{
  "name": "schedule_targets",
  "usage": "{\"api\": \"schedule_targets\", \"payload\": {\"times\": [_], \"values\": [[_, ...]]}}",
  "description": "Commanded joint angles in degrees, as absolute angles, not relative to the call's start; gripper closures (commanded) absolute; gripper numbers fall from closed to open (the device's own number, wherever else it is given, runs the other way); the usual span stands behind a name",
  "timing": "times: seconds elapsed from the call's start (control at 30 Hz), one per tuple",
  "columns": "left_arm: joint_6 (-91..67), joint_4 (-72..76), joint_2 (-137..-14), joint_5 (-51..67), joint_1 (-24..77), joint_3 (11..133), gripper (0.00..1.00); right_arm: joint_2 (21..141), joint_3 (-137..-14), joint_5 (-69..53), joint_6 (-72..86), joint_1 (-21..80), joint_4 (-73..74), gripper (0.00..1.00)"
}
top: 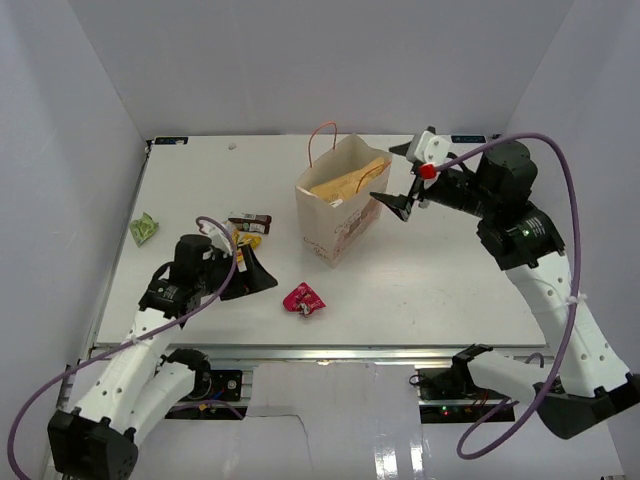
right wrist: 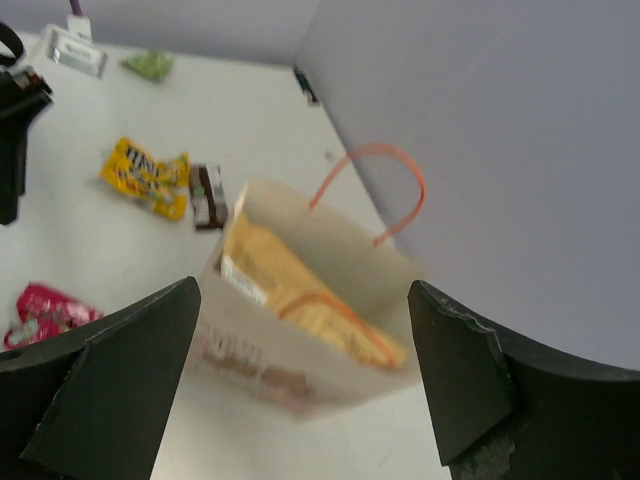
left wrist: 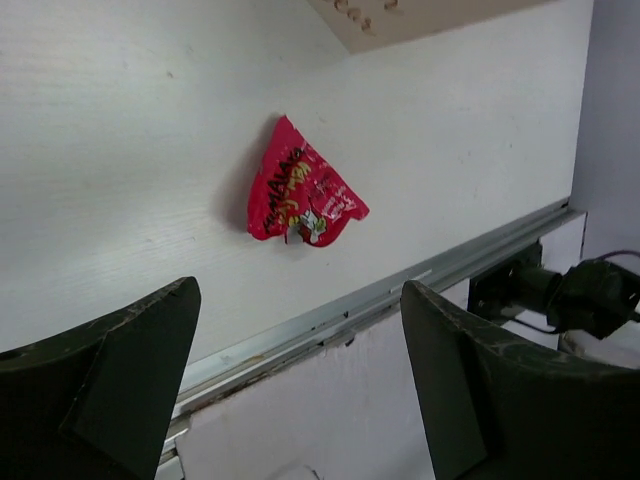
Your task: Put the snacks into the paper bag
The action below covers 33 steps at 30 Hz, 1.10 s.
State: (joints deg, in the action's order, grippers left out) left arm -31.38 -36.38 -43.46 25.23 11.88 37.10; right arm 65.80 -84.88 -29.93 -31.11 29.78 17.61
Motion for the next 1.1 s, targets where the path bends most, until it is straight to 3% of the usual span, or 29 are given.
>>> {"api": "schedule_targets", "payload": {"times": [0.0,0.1,0.27,0.53,0.67,0.7,0.8,0.83,0.9,0.93,1.07], "values": [[-34.71,-31.83,-47.69,21.12,22.97,35.77,0.09,64.43,-75.69,-42.42,-29.09,19.3,25.22,0.1],[-38.84,-30.85,-55.68,12.33,30.03,36.99,0.1,62.85,-68.05,-45.87,-28.65,11.55,27.77,0.1],[-46.75,-31.99,-69.15,3.27,32.34,39.37,0.15,57.14,-57.32,-45.18,-28.65,6.07,27.6,0.1],[-47.9,-25.59,-81.65,4.74,35.77,42.98,0.16,50.81,-48.17,-46.32,-26.11,1.58,27.25,0.1],[-48.95,-21.72,-81.91,7.2,35.95,41.58,0.32,49.14,-45.44,-47.2,-25.4,0.97,27.25,0.1],[-49.13,-21.54,-81.91,7.56,35.95,41.22,0.44,48.96,-45.09,-47.37,-25.31,0.79,27.33,0.1],[-49.66,-20.92,-81.57,7.91,35.95,39.47,0.59,47.99,-43.95,-47.46,-24.96,0.7,27.33,0.1],[-50.01,-20.74,-81.3,8.0,35.95,38.94,0.73,47.73,-43.86,-47.46,-24.87,0.7,27.33,0.1],[-50.1,-20.13,-79.99,8.09,35.95,38.06,0.86,47.55,-43.77,-47.81,-24.7,0.7,27.51,0.1],[-50.01,-20.04,-79.28,8.09,35.95,37.97,1.0,47.37,-43.77,-47.9,-24.61,0.7,27.51,0.1],[-46.25,-17.59,-70.16,8.61,36.04,38.49,1.0,46.85,-43.86,-47.9,-25.13,0.7,27.86,0.09]]}}
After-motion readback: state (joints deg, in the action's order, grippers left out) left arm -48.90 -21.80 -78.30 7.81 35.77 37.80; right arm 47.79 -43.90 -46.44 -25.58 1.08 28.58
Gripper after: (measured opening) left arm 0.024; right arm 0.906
